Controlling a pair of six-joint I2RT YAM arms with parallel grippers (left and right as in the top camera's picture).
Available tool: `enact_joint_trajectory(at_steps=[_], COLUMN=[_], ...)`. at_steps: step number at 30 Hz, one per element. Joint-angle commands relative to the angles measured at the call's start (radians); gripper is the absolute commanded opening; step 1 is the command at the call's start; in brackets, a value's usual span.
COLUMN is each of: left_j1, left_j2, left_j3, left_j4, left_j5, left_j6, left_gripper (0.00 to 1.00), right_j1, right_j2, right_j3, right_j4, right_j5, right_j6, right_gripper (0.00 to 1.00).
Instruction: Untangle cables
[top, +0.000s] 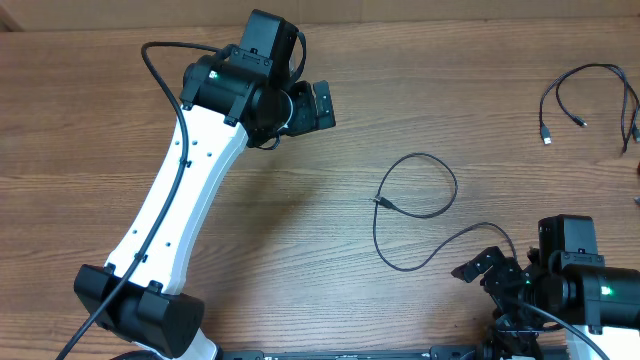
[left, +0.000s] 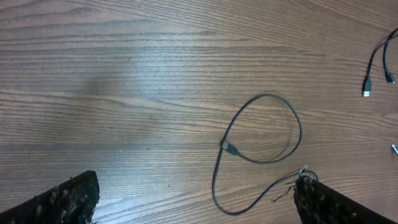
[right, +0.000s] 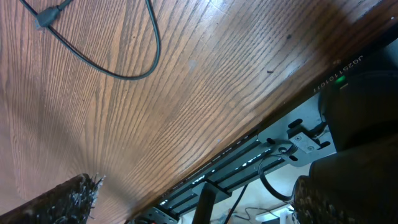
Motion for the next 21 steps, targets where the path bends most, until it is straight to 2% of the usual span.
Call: enact_joint_trajectory(at_steps=[1,21], left_j1=[-0.006,-0.006], left_j2=[-0.013,-0.013], left_j3=[0.006,0.006], left_j4=[0.000,0.000], left_j5=[-0.010,-0.010], left_j6=[0.003,0.003], left_gripper=[1.00,1.00], right_j1=[0.004,0.004], right_j2=[-0.007,-0.007], right_j3=[-0.002,-0.002], right_j4=[0.007,0.026], right_j5=[0.010,0.010], right_j6=[0.003,0.003], right_gripper=[1.00,1.00])
